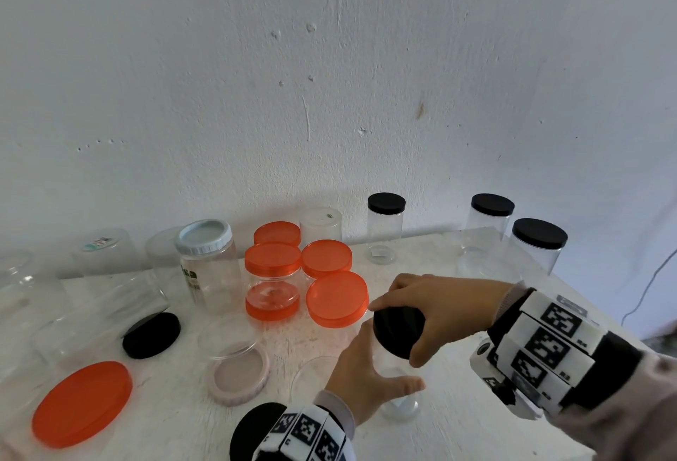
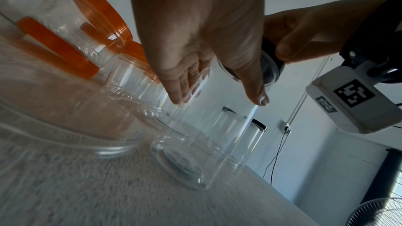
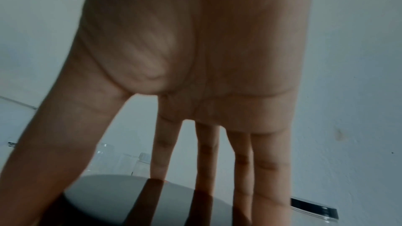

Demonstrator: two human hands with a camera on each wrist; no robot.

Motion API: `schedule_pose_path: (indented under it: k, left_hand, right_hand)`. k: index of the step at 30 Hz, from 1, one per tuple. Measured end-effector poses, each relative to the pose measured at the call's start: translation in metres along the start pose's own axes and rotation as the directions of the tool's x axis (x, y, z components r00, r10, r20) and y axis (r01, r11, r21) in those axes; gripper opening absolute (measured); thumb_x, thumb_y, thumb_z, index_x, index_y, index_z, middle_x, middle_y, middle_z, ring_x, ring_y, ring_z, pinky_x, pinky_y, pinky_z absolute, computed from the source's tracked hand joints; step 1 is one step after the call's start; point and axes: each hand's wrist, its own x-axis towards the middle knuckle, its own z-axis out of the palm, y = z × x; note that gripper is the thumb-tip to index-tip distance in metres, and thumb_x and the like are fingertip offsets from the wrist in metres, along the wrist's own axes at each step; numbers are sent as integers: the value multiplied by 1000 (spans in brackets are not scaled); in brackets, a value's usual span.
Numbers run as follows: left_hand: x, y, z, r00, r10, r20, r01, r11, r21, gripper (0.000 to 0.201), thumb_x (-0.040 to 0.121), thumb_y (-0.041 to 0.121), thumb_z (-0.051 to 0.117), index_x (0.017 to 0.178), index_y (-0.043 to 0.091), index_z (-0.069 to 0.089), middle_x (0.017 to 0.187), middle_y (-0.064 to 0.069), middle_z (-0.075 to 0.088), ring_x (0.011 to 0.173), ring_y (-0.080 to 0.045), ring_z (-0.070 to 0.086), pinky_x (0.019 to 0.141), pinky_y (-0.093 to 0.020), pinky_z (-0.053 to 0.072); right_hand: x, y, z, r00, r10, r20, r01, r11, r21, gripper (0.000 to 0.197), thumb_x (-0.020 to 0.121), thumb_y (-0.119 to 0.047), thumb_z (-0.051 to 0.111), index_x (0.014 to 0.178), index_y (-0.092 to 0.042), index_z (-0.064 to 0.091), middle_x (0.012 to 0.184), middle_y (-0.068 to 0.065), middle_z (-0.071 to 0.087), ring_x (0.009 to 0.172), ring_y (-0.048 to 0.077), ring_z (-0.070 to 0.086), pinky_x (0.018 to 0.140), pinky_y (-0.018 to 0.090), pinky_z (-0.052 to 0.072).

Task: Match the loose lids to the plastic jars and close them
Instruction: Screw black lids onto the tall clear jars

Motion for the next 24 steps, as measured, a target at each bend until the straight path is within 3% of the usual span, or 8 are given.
schedule_pose_path:
  k: [4,8,12,15,18,21,24]
  left_hand:
    - [-1,0,0,1000,2,3,-2,1000,-18,72,62,48,82,112,58,30,122,27,51,113,10,47,87,-7,35]
    - [0,1,-1,1000,-5,9,5,1000,-19,71,64,47,82,112,58,30,122,27,52,113,9,47,87,-6,36]
    - [-1,1,-1,1000,-2,10,3,1000,-18,71,63,47,82,111,59,31,121,29,51,111,13,47,85,-4,36]
    - [-1,0,-1,1000,-7,-2,7,1000,-11,69,63,46,83,109,58,31,118,29,51,109,14,46,83,-4,35]
    - [-1,0,0,1000,-5,-3,5,1000,-6,71,64,46,82,110,58,30,120,28,50,111,11,46,85,-5,35]
    - [-1,1,-1,1000,-4,0,4,1000,-24,71,64,46,83,112,58,31,122,26,52,112,10,47,84,-4,36]
    - [-1,1,-1,1000,1,-1,-1,1000,-15,73,64,49,82,113,60,29,123,27,51,113,9,47,85,-4,35]
  right_hand:
    - [3,-1,4,997,54,-57,-56,998,-19,75,72,-60,71,137,-44,37,117,-9,41,104,13,45,87,26,45]
    - [5,-3,13,981,126,-146,-136,989,-58,76,70,-76,59,131,-35,40,110,-6,40,96,15,49,76,23,43]
    - [6,-5,10,985,140,-100,-145,988,-53,82,70,-74,62,138,-39,31,112,-7,36,100,15,44,82,27,45]
    - [5,-4,4,997,77,-2,-77,997,-27,84,72,-55,72,141,-48,25,119,-9,37,108,14,41,93,32,46]
    - [5,-2,3,999,41,-23,-41,999,-17,77,72,-52,74,137,-47,34,118,-10,40,106,13,45,85,25,46]
    - [6,-2,6,993,79,-90,-83,996,-32,73,70,-66,68,133,-43,40,107,-11,42,97,11,47,72,20,40]
    - [8,-4,14,975,138,-174,-153,986,-73,73,69,-78,57,127,-35,44,103,-7,43,91,14,49,68,22,38]
